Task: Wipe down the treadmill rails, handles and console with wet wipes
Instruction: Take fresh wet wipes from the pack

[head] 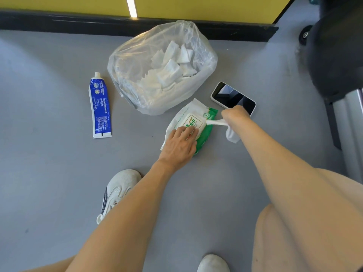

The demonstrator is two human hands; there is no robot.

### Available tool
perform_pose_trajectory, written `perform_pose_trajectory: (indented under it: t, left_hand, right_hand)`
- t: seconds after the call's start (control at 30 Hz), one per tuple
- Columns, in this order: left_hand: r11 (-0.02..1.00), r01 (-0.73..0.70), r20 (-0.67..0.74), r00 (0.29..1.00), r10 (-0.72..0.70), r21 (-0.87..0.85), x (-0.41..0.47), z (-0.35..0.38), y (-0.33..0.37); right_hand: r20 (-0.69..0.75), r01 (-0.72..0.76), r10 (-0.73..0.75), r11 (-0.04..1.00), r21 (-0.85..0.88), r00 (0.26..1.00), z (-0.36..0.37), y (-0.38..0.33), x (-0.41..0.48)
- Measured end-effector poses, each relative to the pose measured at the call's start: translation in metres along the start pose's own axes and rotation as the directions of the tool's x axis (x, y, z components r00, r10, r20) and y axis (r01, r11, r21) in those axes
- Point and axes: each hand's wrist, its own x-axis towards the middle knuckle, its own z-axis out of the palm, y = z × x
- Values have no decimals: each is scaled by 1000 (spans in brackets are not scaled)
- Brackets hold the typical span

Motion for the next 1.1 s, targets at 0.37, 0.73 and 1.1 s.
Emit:
perform_pose_trajectory:
  t: [0.37, 0.73, 1.1]
  left_hand:
    - [488, 693, 457, 719, -524, -531, 55, -52, 16]
    - [50, 815, 770, 563, -301, -577, 97, -375, 100]
    - [303, 650, 645, 753, -131, -697, 133, -732, 299]
  right_hand:
    - [135, -183, 125, 599, 779, 983, 28, -22, -43]
    - [262, -254, 21, 334, 908, 965, -180, -38, -238]
    - [-86, 147, -127, 619, 771, 988, -524, -33, -485]
